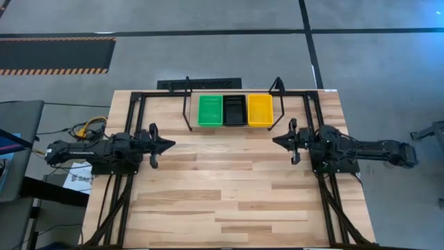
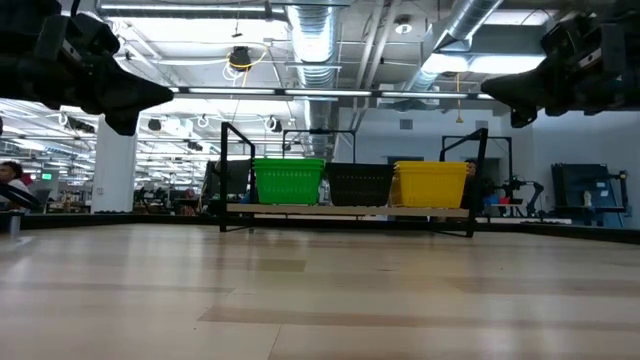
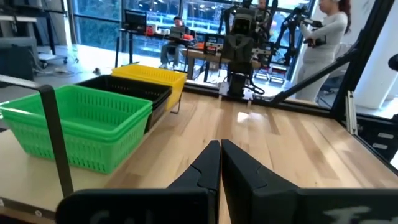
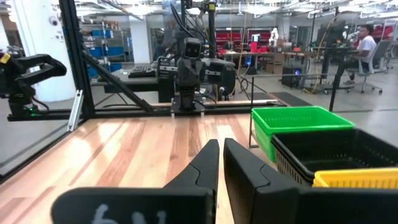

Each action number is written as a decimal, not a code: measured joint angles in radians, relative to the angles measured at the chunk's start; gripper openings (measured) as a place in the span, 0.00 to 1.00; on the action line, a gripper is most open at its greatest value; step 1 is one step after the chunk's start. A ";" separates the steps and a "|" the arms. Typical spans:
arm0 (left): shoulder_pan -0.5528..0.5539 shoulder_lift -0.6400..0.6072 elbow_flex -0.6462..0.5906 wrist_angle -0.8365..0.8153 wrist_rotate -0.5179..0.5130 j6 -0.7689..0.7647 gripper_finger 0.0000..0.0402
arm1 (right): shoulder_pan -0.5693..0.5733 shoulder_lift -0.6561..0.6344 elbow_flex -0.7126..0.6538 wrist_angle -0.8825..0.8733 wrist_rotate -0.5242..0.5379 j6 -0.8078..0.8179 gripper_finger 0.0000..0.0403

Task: Stack baskets on shelf by color
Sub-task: Return to Home Position

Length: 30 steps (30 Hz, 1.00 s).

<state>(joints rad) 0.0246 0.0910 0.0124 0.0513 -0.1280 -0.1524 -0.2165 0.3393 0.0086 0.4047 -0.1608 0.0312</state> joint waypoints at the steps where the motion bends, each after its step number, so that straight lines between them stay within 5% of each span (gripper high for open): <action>1: 0.000 0.000 0.000 -0.005 -0.001 0.000 0.00 | 0.000 0.000 0.000 -0.006 0.000 0.014 0.12; 12: 0.000 0.000 0.000 -0.018 0.037 -0.002 0.00 | 0.000 0.000 0.000 -0.123 0.000 0.370 0.12; 30: 0.000 0.000 0.000 -0.018 0.035 -0.002 0.00 | 0.000 0.000 0.000 -0.275 0.002 0.387 0.12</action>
<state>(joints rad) 0.0242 0.0910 0.0120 0.0334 -0.0933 -0.1543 -0.2161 0.3397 0.0082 0.1301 -0.1583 0.4187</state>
